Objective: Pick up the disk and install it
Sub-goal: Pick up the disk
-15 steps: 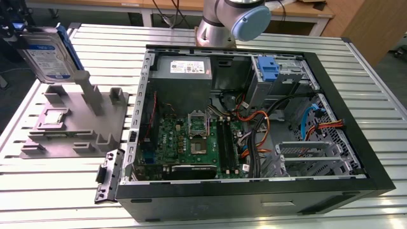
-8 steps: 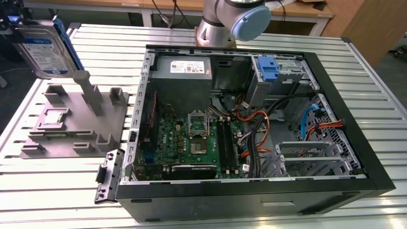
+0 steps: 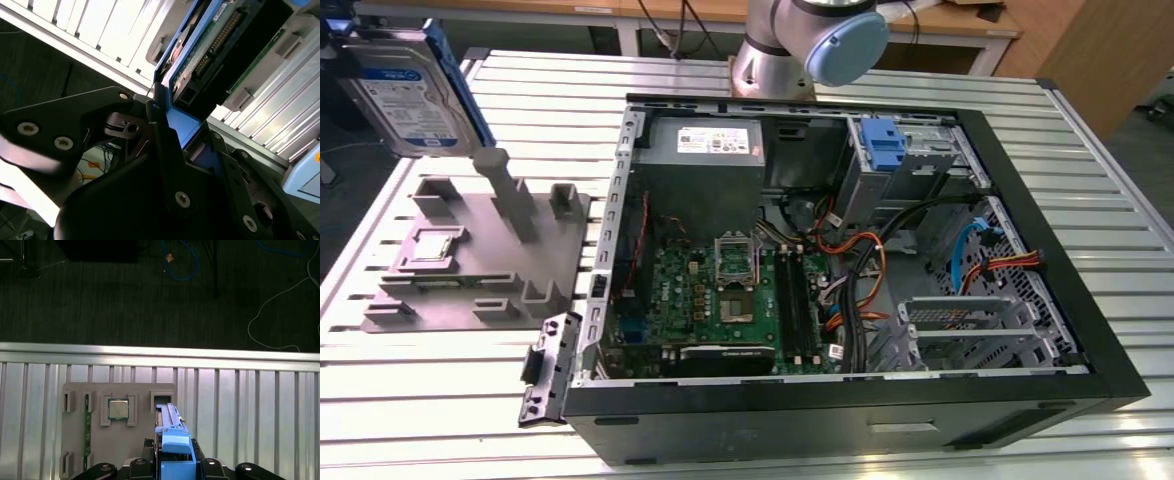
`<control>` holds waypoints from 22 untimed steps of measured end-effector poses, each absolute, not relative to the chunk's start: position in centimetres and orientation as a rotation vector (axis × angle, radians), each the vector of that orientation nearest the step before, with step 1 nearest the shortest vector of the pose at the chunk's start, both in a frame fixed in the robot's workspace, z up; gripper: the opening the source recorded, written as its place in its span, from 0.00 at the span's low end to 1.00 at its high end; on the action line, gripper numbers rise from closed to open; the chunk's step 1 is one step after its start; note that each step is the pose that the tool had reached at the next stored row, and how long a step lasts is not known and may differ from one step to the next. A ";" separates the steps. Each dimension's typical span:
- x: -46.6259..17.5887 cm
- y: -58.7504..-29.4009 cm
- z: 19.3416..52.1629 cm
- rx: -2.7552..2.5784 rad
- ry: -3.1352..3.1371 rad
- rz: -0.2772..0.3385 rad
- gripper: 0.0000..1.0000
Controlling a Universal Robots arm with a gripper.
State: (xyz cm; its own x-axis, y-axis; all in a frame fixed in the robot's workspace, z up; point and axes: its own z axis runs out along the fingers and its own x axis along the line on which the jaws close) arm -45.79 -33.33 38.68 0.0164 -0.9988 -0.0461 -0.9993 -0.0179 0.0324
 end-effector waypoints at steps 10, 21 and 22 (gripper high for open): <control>-45.8 -33.3 40.2 -2.233 2.195 0.087 0.37; -45.8 -33.3 41.8 -2.233 2.195 0.087 0.37; -45.8 -33.3 42.0 -2.233 2.195 0.087 0.37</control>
